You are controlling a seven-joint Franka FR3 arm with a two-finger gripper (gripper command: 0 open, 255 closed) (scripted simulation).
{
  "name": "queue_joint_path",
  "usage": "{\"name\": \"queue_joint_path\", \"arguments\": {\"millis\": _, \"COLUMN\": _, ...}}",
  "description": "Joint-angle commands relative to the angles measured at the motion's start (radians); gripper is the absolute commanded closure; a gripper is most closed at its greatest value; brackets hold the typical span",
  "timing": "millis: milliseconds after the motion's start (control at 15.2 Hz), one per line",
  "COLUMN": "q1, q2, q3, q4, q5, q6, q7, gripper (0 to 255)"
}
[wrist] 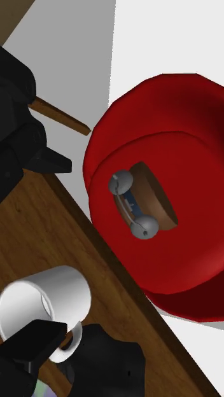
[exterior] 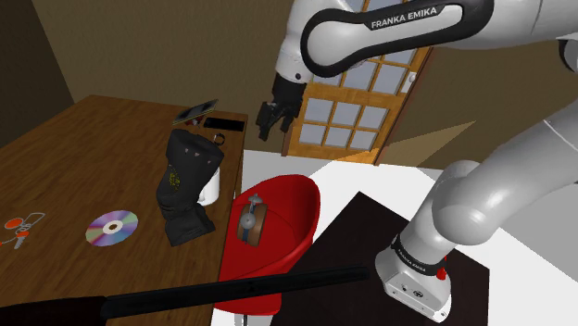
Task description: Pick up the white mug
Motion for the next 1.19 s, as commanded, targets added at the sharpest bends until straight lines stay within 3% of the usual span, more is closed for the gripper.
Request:
{"name": "queue_joint_path", "arguments": {"millis": 0, "q1": 0.003, "q2": 0.068, "q3": 0.017, "q4": 0.017, "q5": -0.005, "q6": 0.062, "q7": 0.012, "gripper": 0}}
{"name": "queue_joint_path", "arguments": {"millis": 462, "q1": 0.013, "q2": 0.327, "q3": 0.062, "q4": 0.131, "q5": -0.064, "q6": 0.235, "q7": 0.072, "gripper": 0}}
{"name": "queue_joint_path", "arguments": {"millis": 924, "q1": 0.051, "q2": 0.596, "q3": 0.067, "q4": 0.312, "q5": -0.167, "q6": 0.345, "q7": 0.150, "gripper": 0}}
{"name": "queue_joint_path", "arguments": {"millis": 1122, "q1": 0.057, "q2": 0.624, "q3": 0.063, "q4": 0.314, "q5": -0.177, "q6": 0.371, "q7": 0.156, "gripper": 0}}
